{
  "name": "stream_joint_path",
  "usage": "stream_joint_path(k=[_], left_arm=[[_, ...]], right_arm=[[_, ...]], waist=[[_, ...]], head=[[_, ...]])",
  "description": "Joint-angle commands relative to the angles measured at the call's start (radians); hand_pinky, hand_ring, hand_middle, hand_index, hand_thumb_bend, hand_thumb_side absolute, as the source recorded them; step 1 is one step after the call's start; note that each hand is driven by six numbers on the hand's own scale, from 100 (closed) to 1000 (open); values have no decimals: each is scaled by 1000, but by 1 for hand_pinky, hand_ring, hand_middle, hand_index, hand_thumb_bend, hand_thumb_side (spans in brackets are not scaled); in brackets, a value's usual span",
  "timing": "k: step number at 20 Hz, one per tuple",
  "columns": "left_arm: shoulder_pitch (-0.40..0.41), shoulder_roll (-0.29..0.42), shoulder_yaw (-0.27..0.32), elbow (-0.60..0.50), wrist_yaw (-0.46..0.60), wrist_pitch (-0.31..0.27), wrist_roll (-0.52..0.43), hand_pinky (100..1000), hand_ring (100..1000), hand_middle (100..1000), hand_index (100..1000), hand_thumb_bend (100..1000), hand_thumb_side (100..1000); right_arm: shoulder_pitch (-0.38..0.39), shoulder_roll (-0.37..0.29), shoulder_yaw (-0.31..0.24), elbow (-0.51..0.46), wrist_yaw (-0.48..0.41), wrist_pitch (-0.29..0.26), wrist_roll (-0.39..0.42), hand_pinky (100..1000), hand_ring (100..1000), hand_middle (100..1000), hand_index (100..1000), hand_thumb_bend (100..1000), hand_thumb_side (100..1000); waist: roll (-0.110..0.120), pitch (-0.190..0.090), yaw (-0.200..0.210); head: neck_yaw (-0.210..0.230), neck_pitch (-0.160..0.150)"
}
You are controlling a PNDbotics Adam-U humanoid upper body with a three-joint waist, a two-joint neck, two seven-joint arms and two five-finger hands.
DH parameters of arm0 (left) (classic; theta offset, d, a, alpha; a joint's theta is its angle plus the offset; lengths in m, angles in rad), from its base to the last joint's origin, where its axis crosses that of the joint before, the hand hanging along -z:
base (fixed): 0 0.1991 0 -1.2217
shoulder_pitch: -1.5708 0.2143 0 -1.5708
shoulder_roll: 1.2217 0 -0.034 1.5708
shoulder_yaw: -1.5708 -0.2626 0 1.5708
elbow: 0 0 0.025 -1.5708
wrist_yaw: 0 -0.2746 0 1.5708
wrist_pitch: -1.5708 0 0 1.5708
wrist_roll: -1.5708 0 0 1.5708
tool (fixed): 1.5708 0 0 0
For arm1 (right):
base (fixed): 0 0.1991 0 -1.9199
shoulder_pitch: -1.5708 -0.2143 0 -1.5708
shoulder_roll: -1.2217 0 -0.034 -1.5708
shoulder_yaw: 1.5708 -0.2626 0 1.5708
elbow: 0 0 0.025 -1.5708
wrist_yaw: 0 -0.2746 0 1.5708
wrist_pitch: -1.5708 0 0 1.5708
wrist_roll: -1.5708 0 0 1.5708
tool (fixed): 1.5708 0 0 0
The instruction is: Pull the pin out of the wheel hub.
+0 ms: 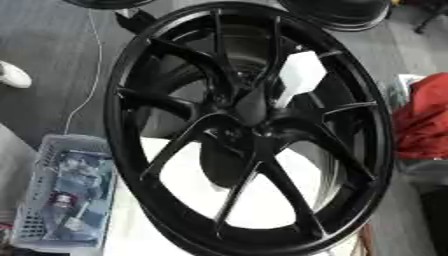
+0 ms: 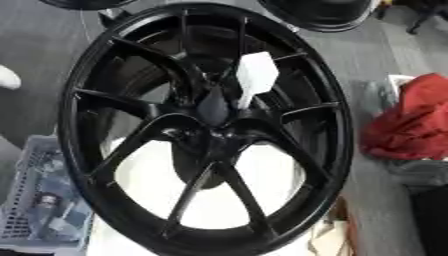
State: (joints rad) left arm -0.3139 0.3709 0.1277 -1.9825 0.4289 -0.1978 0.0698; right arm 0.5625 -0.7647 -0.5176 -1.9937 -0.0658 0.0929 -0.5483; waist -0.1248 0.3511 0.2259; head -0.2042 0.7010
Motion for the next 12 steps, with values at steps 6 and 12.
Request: stream_joint_path(k=[6,12], left_arm=[[-2,18,6,-17,-11,-6,-4,830,729,583,741,100,677],[0,18,3,-17,-14,-8,-6,832,728,582,740,100,677]], right_arm=[[20,67,4,-6,145,172,140,737,1000,1000,946,100,100],[10,76,1,-6,158,159,140,719,1000,1000,942,100,100]], waist=[[17,-5,-11],[26,0,-23]], head=[[11,2],[17,7]])
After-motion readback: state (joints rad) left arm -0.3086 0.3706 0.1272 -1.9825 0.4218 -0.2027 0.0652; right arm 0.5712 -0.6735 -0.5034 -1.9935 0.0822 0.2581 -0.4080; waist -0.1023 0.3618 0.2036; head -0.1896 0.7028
